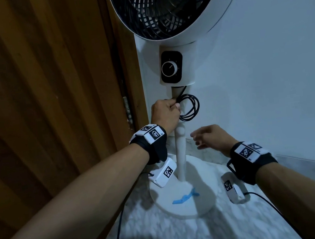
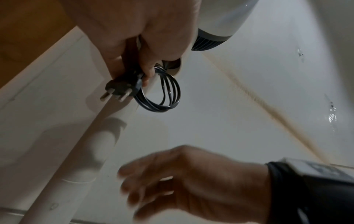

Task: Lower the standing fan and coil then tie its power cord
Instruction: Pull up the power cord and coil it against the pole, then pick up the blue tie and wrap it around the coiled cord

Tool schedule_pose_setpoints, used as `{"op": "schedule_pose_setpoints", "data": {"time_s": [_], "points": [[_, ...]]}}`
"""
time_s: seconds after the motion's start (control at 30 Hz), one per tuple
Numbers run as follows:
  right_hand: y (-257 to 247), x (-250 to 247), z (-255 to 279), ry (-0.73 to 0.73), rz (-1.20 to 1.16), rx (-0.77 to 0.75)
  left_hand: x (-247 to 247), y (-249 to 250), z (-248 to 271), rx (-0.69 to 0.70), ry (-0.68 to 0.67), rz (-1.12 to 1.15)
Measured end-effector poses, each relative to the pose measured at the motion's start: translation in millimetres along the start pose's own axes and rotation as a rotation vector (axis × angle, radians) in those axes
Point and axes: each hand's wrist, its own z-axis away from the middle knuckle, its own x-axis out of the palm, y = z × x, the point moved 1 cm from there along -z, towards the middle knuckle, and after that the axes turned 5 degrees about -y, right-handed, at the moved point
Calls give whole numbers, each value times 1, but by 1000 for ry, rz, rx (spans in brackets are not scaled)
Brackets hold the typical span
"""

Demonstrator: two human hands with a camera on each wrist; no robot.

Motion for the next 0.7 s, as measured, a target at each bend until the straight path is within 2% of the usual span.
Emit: {"op": "schedule_pose_setpoints", "data": {"time_s": [0.13, 0.23, 0.47, 0.6, 0.7], "points": [[31, 22, -10, -195, 653, -14, 3, -6, 0, 21, 10, 9], [62, 46, -18, -295, 959, -16, 7, -9, 0, 53, 15, 2], [123, 82, -30, -504, 1242, 65, 10, -13, -2, 98, 30, -19], [150, 88, -26, -495, 1275, 38, 9, -11, -1, 136, 24, -50], [157, 88, -23, -455, 1204, 10, 9, -12, -1, 144, 15, -55]]}}
